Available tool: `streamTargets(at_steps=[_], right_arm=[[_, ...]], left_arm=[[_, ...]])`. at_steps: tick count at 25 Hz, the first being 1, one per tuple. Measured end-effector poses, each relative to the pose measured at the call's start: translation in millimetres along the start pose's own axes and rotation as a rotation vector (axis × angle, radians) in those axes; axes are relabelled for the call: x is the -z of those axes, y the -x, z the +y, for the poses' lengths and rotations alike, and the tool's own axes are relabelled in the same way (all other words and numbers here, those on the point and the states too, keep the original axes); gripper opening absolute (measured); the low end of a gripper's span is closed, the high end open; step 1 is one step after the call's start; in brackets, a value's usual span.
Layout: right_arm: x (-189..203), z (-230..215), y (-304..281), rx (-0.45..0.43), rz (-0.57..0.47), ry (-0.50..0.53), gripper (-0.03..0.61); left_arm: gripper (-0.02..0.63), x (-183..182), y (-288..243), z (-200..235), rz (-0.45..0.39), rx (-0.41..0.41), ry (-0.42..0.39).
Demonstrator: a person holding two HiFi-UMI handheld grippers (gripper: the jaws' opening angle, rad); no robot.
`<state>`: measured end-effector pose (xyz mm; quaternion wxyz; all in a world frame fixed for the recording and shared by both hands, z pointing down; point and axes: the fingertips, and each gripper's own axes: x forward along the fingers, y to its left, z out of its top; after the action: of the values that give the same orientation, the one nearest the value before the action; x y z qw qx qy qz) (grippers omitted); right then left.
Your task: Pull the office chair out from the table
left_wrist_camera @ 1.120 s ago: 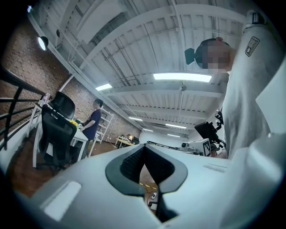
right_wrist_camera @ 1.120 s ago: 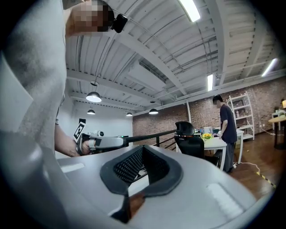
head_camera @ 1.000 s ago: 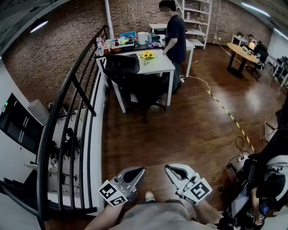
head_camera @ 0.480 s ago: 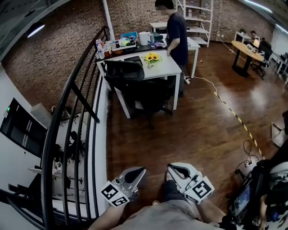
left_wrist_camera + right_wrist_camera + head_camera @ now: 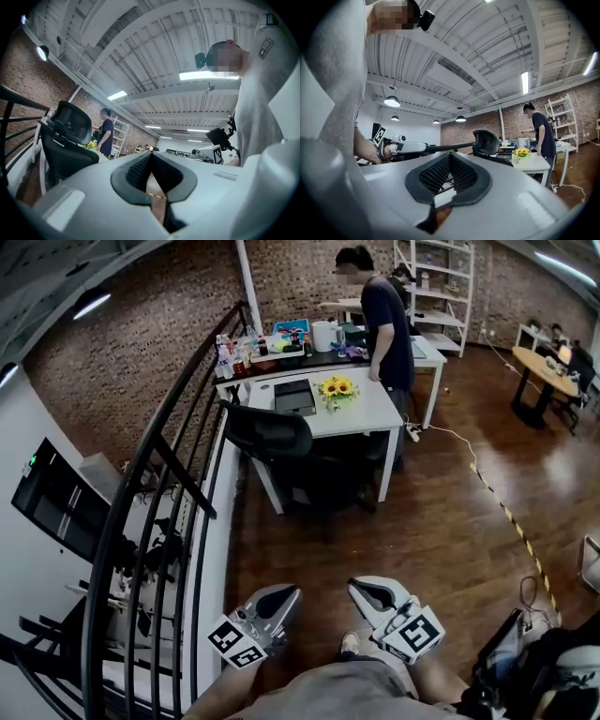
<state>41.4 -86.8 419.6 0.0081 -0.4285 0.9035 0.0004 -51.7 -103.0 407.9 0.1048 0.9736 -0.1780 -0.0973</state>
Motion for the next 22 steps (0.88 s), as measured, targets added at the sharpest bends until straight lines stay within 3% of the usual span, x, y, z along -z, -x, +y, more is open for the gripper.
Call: streamTargets(at_steps=[13,22], right_arm=[[17,-115,-60,-0.05,0.044,-0.04,0.003],[20,-178,-142,-0.009,0.059,-0.035,0.003]], left_arm=[[0.002,-1,-89,96,-0.005,-0.064,0.019],[0.002,-24,-126,195,-0.011,-0.021,0.022]])
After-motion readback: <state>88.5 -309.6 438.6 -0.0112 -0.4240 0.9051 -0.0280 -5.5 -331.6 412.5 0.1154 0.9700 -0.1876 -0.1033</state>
